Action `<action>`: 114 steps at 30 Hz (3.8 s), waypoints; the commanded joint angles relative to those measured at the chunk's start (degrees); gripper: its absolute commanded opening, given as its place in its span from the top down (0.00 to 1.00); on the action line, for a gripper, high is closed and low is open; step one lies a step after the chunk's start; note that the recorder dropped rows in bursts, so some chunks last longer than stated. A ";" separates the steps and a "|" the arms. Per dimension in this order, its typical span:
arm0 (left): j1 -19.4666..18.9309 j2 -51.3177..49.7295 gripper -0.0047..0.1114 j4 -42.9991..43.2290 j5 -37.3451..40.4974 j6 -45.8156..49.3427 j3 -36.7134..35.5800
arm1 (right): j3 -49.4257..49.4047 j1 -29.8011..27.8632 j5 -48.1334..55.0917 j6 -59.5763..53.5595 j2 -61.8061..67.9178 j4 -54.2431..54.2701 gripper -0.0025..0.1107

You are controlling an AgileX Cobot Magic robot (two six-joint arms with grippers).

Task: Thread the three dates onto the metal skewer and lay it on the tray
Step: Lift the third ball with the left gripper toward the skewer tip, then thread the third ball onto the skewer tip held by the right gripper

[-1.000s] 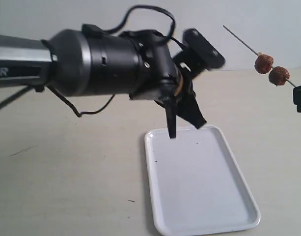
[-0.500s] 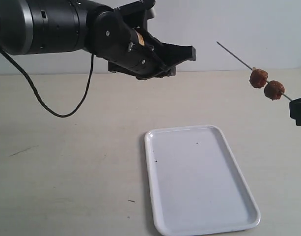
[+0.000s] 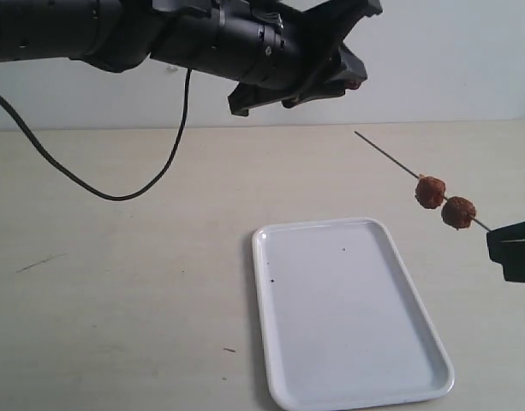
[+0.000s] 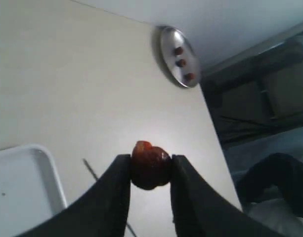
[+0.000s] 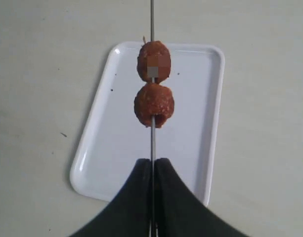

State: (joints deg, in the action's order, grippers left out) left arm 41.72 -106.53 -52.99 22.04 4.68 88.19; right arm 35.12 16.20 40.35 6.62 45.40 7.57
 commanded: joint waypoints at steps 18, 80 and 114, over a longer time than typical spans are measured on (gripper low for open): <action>-3.41 1.04 0.72 -16.39 -1.00 9.69 -0.08 | -0.82 -0.19 -4.35 -2.47 -6.69 0.68 0.98; -4.60 0.73 0.72 -20.59 2.04 13.26 -0.08 | -0.82 -0.19 -6.18 -7.82 -6.10 3.91 0.98; -4.48 0.50 0.72 -19.09 4.98 13.33 -0.08 | -0.82 -0.19 -8.90 -7.93 -6.10 4.24 0.98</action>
State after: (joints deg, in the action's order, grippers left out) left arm 37.27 -106.34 -71.62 24.98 17.76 88.19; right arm 34.53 16.20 33.53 -0.96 39.31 11.97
